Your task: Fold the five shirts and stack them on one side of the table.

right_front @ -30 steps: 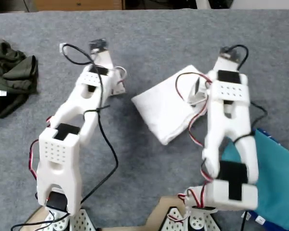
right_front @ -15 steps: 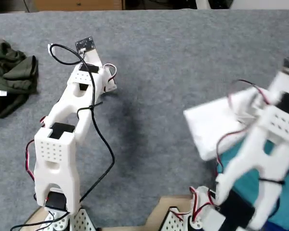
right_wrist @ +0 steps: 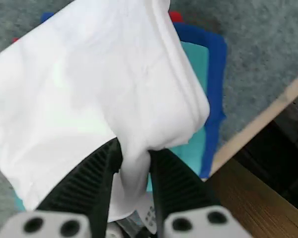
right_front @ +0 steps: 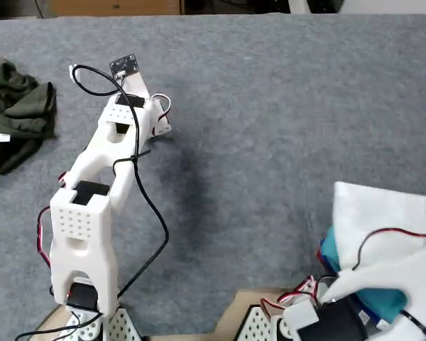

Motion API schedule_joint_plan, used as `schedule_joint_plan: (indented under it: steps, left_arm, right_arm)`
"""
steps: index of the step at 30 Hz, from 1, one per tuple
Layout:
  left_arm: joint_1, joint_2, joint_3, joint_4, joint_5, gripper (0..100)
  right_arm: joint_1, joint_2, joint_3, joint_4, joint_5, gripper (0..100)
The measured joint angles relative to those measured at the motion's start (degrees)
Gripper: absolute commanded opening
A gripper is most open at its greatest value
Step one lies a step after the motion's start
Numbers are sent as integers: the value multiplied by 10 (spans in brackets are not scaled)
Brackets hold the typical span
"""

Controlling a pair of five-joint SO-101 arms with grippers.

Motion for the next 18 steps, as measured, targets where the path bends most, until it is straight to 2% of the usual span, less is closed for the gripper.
schedule_joint_plan:
  steps: [5,11,18]
  left_arm:
    - [0,0,0,0,0,19]
    - [0,0,0,0,0,19]
    - [0,0,0,0,0,19]
  right_arm:
    - [52,-1,7,0,55,4]
    - [70,-1,32,0,94,15]
    - [77,-2,32,21,136,249]
